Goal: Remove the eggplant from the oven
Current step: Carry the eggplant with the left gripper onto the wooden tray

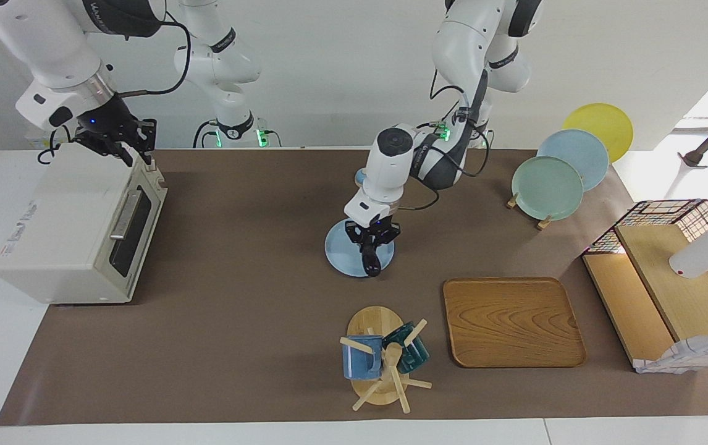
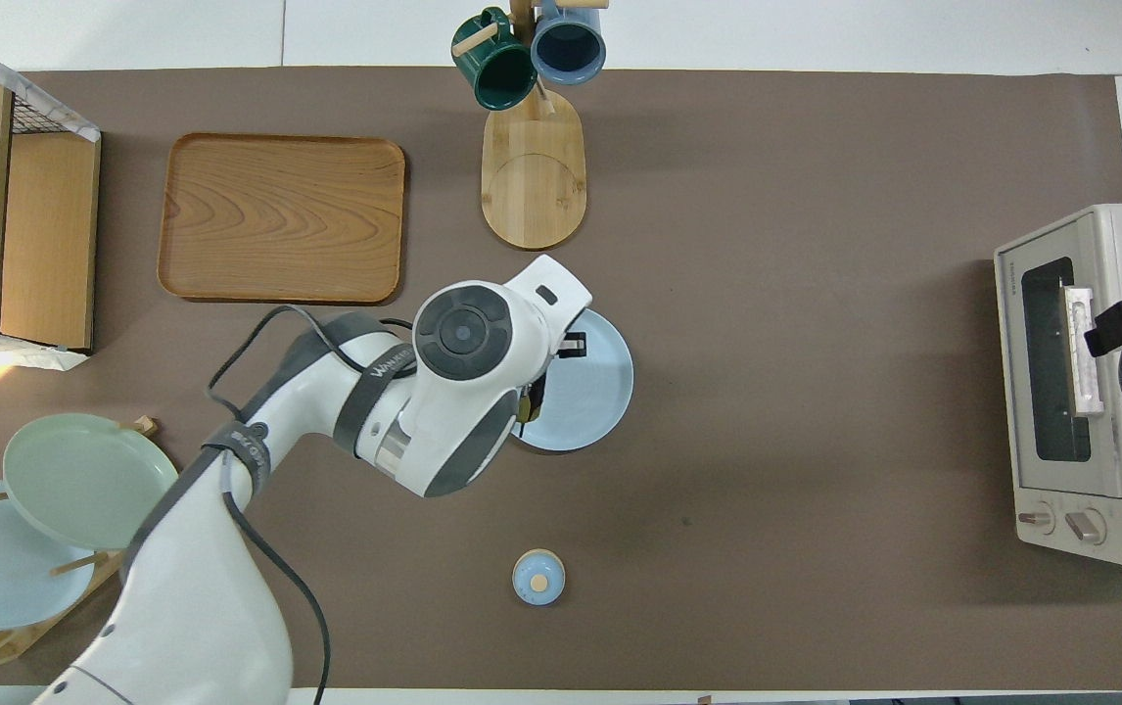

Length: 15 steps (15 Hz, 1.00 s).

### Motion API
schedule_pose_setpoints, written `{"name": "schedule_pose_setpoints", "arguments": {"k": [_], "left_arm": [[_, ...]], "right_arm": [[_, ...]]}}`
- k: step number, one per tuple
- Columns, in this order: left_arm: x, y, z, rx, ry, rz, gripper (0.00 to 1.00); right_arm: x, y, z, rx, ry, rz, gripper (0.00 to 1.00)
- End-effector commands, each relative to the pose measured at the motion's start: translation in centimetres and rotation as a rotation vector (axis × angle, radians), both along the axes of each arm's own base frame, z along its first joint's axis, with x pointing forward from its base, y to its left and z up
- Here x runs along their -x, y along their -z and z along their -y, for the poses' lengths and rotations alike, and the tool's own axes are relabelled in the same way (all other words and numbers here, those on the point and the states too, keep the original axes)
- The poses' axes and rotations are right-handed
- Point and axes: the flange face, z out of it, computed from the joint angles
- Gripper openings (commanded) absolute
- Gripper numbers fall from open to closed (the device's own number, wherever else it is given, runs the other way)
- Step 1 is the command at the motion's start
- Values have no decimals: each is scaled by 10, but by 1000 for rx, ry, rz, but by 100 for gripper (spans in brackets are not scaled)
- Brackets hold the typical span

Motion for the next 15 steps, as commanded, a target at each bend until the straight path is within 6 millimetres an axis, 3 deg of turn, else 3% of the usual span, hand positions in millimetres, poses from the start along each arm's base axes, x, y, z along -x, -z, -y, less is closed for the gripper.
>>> {"name": "schedule_pose_setpoints", "arguments": {"k": [1,3,5,7,9,11,13,15], "left_arm": [[-35,-43,-49,-6,-73,-31,0],[-67,-63,-75,-4,-119,-62,0],[-103,-73,-126,-8,-106,-79,0],[-121,-73,-168,8,-85,-79,0],[-134,-71,-208,-3,-28,-62,0],[-148,-54,-246,-25,41,-71,0],[-160,-26,-249,-77,68,-79,0],[-186,-12,-258,-81,54,-46,0]], "right_arm": [[-2,8,-2,-10,23,-2,100],[-2,7,-2,-12,25,2,100],[-2,8,-4,-11,20,1,100],[0,3,7,-13,46,19,100],[6,-7,1,-7,48,33,100],[7,-7,1,-4,72,30,100],[8,-7,-2,-3,64,27,100],[6,-5,-2,-3,64,22,100]]}}
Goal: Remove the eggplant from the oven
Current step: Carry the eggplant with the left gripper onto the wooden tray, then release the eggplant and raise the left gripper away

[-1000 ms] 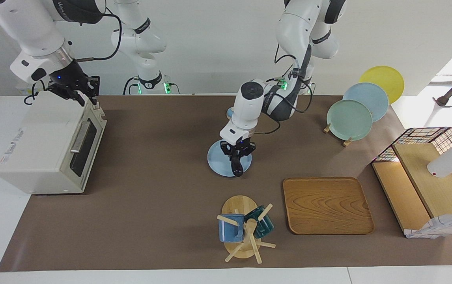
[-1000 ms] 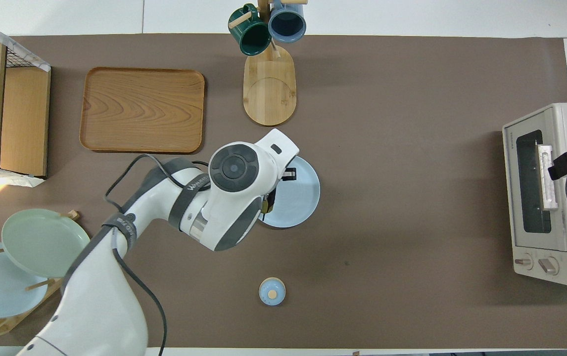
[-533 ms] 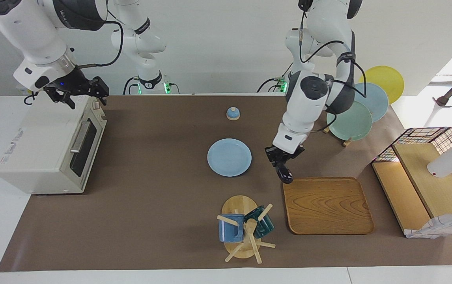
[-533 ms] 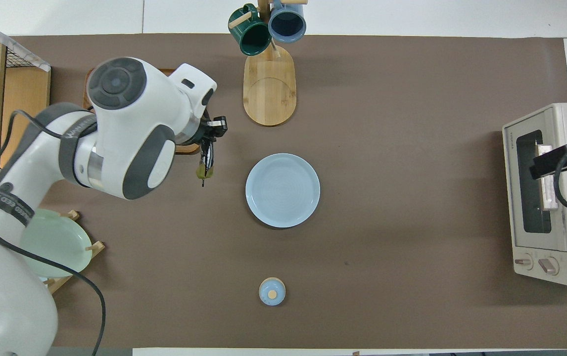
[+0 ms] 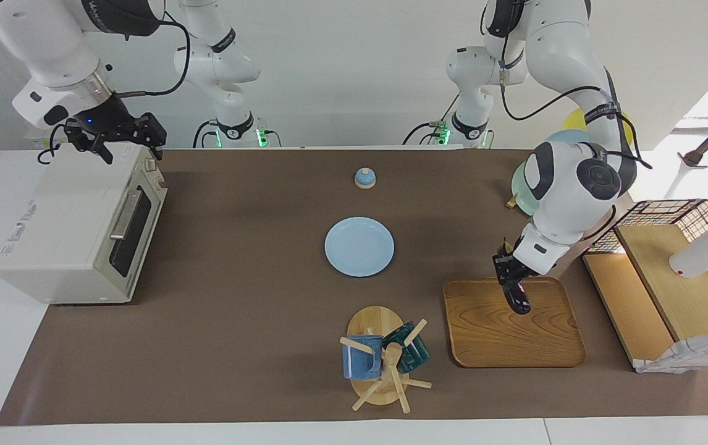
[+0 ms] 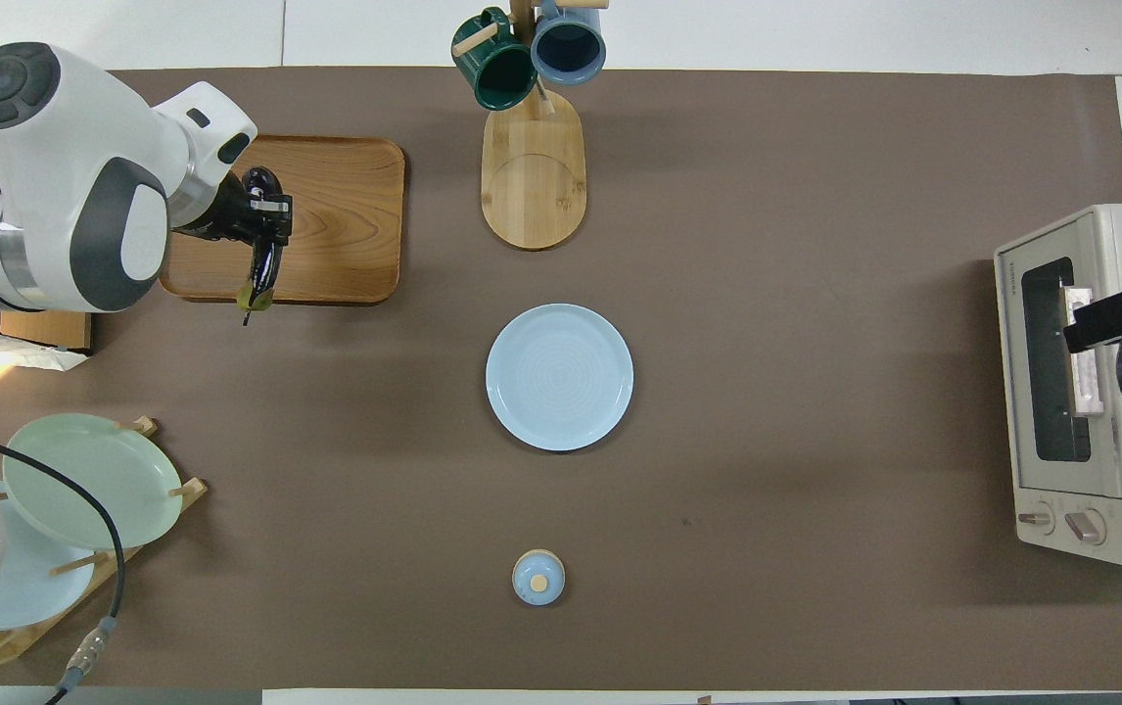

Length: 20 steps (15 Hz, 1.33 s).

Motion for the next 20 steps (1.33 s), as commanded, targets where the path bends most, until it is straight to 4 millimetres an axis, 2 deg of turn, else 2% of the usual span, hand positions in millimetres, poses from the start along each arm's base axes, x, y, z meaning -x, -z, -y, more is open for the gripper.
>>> {"name": "schedule_pose_setpoints", "arguments": {"k": [1,4,10,11,12,13,16,18,20], "left_arm": [[-38,25,-7,-17,6,29,0],[-47,43,-16,-9,-3,107,0],[-40,59,-28,-12,37,107,0],[-39,60,-28,-13,45,103,4],[-39,59,-28,-14,50,103,79],[-39,59,-28,-15,53,97,100],[-38,49,-26,-16,63,87,100],[-31,16,-31,-16,54,80,100],[-21,-26,-47,-15,23,84,100]], "right_arm": [[3,3,1,-11,20,-1,100],[4,5,13,-18,41,-6,100],[2,5,5,-28,26,-5,100],[2,5,6,-28,29,-5,100],[3,5,8,-28,32,-5,100],[3,5,8,-28,32,-5,100],[2,5,6,-28,29,-5,100],[2,5,6,-28,29,-5,100],[2,5,7,-28,30,-5,100]]}}
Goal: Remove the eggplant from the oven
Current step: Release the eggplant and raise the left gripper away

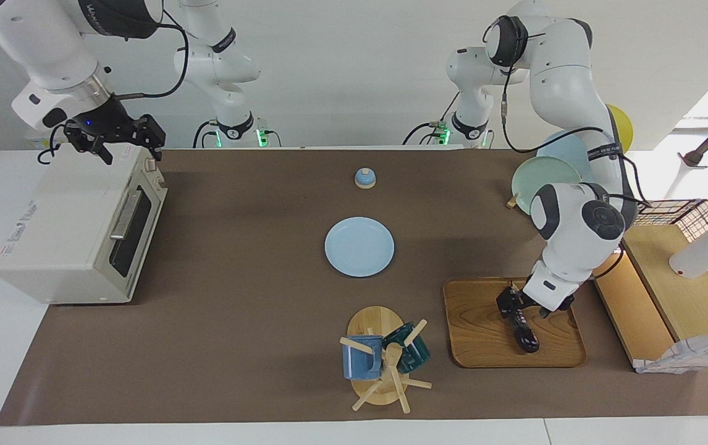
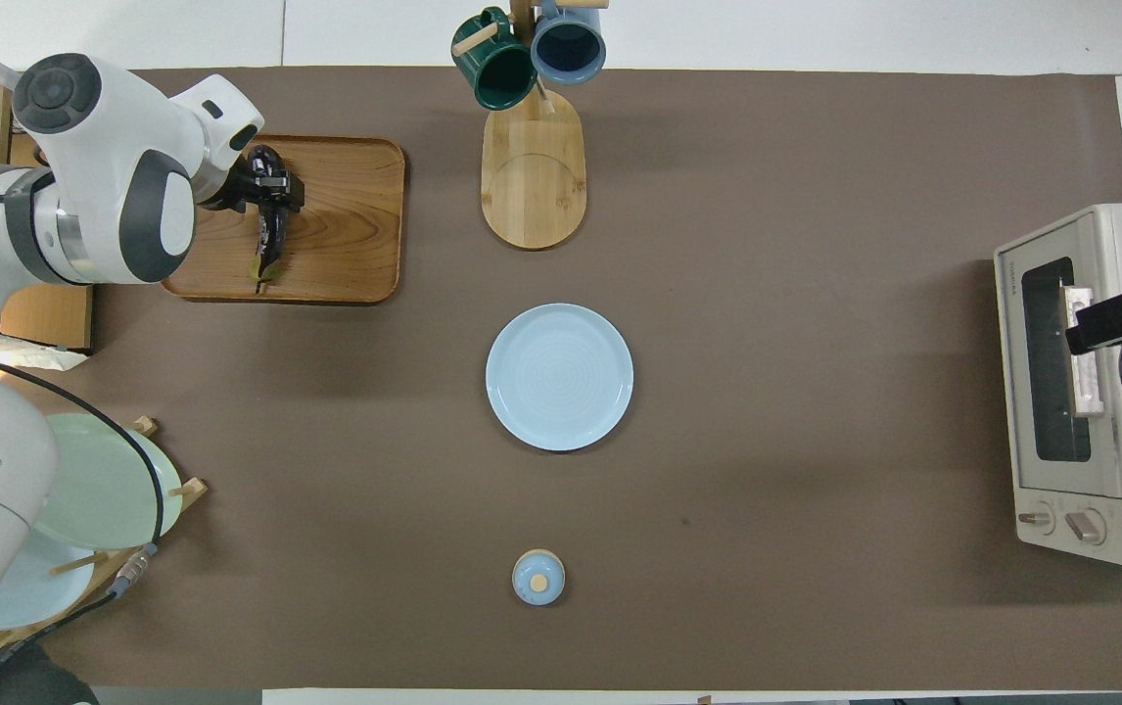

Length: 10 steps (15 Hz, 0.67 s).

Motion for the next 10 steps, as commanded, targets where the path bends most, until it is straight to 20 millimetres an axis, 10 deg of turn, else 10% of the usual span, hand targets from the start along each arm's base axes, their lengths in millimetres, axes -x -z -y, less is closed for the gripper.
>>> {"name": "schedule_pose_setpoints", "arguments": {"k": [1,10], "left_arm": [[25,-70,-21,-12,-19,-18,100],[131,-243,-58,-39,-92,-123,100]], "right_arm": [[2,1,1,-25,17,4,100],[2,1,0,-25,15,4,100]]}}
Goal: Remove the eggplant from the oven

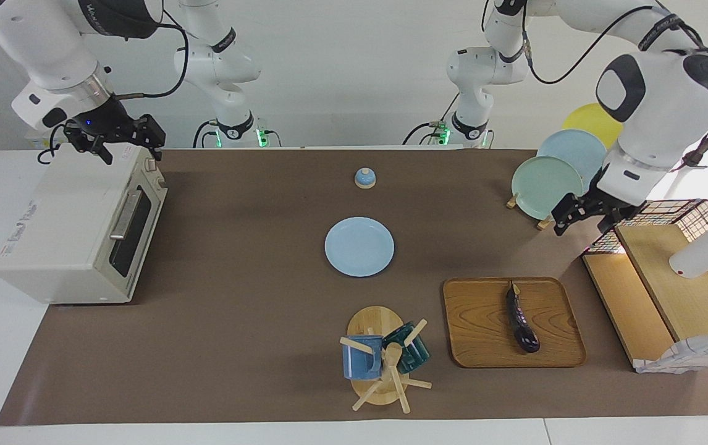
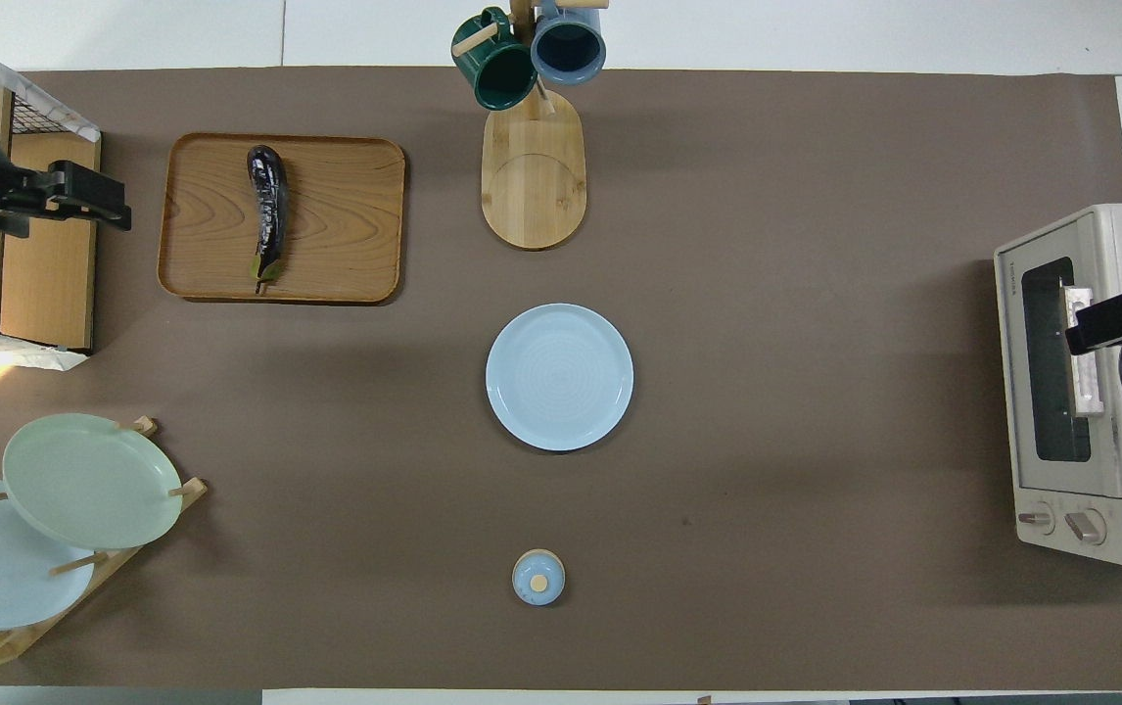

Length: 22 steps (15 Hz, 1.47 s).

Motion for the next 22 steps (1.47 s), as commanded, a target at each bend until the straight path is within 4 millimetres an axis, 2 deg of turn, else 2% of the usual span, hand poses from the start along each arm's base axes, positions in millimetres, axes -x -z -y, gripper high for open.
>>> {"name": "schedule_pose_setpoints", "arguments": {"k": [1,2,3,7,10,14,16,22], "left_arm": [[45,-31,1,-20,-66,-77,100],[55,-37,1,-24,-80,-102,100],[62,-34,2,-28,-77,-128,100],[83,-15,13,-31,-57,-129,100],[79,-13,8,-27,-57,-94,100],[74,-15,16,-25,-43,-88,100],[71,-23,17,-20,-43,-84,100],[68,-23,17,-14,-16,-53,100]], "right_arm": [[2,1,0,-25,15,4,100],[2,1,0,-25,15,4,100],[2,1,1,-25,17,4,100],[2,1,0,-24,15,4,100],[2,1,-1,-24,14,4,100],[2,1,1,-25,17,4,100],[2,1,0,-25,15,4,100],[2,1,1,-25,17,4,100]]}}
